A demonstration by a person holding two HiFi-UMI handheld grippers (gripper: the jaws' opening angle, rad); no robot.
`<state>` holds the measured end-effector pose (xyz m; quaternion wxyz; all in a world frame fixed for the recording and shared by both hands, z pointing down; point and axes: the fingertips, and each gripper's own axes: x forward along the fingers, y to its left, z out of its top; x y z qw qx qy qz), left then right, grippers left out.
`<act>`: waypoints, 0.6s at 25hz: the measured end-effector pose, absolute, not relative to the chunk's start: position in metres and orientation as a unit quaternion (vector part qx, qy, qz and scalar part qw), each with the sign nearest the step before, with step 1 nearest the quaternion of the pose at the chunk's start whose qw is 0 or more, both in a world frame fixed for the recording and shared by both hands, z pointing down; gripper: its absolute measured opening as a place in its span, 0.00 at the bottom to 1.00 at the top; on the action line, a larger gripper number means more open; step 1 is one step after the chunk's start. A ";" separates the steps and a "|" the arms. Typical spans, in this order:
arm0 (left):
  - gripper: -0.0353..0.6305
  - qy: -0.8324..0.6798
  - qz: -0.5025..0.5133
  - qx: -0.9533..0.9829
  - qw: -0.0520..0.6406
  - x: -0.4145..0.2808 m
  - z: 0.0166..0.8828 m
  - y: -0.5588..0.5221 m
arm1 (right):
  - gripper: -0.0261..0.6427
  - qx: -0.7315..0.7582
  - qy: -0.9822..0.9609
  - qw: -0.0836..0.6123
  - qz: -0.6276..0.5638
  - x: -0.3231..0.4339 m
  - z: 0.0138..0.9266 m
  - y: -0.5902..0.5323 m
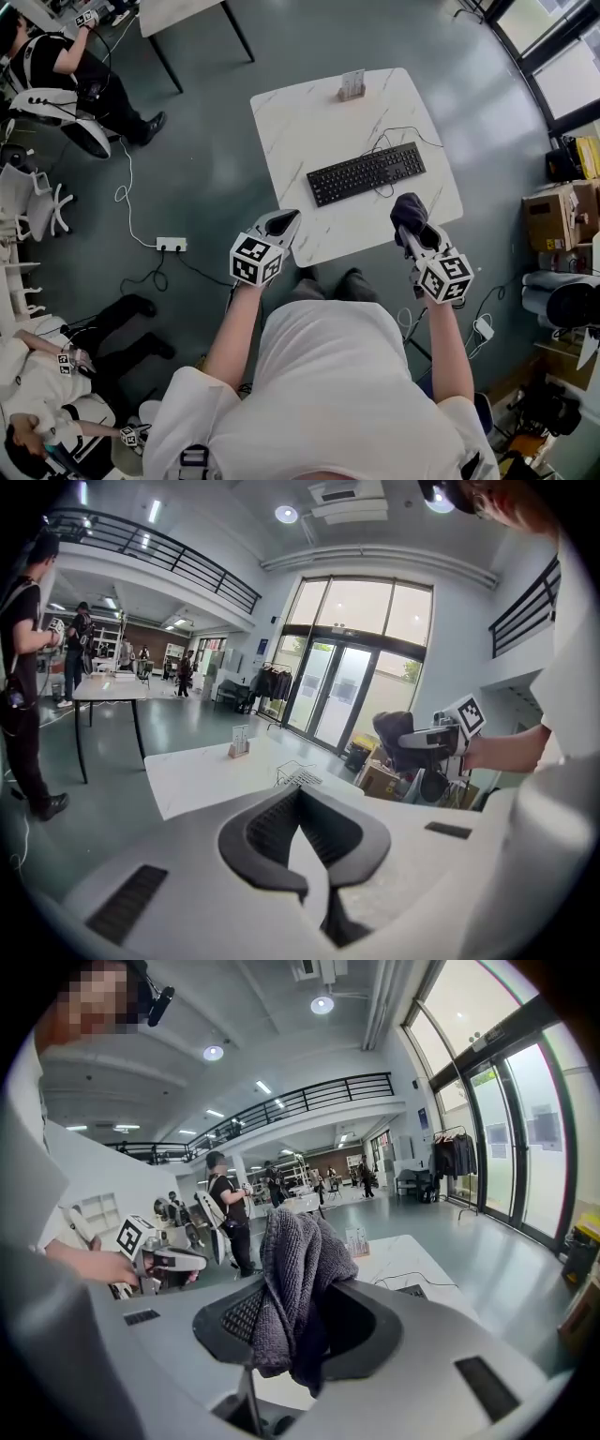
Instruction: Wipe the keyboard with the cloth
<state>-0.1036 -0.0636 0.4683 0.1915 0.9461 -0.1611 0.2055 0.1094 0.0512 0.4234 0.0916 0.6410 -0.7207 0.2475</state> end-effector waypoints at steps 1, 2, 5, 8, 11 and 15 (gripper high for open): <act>0.06 -0.164 0.203 0.946 0.194 -0.102 0.469 -0.063 | 0.27 0.638 -0.723 0.093 0.250 0.109 0.425 0.049; 0.06 -0.168 0.202 0.945 0.195 -0.100 0.471 -0.064 | 0.27 0.634 -0.725 0.094 0.252 0.110 0.427 0.047; 0.06 -0.182 0.199 0.942 0.198 -0.095 0.477 -0.065 | 0.27 0.616 -0.738 0.095 0.260 0.109 0.437 0.037; 0.06 -0.199 0.198 0.939 0.200 -0.088 0.483 -0.068 | 0.27 0.588 -0.757 0.096 0.268 0.108 0.450 0.023; 0.06 -0.216 0.187 0.935 0.210 -0.080 0.486 -0.069 | 0.27 0.555 -0.778 0.094 0.279 0.106 0.463 0.008; 0.06 -0.248 0.173 0.924 0.235 -0.073 0.495 -0.069 | 0.27 0.508 -0.805 0.100 0.291 0.104 0.474 -0.011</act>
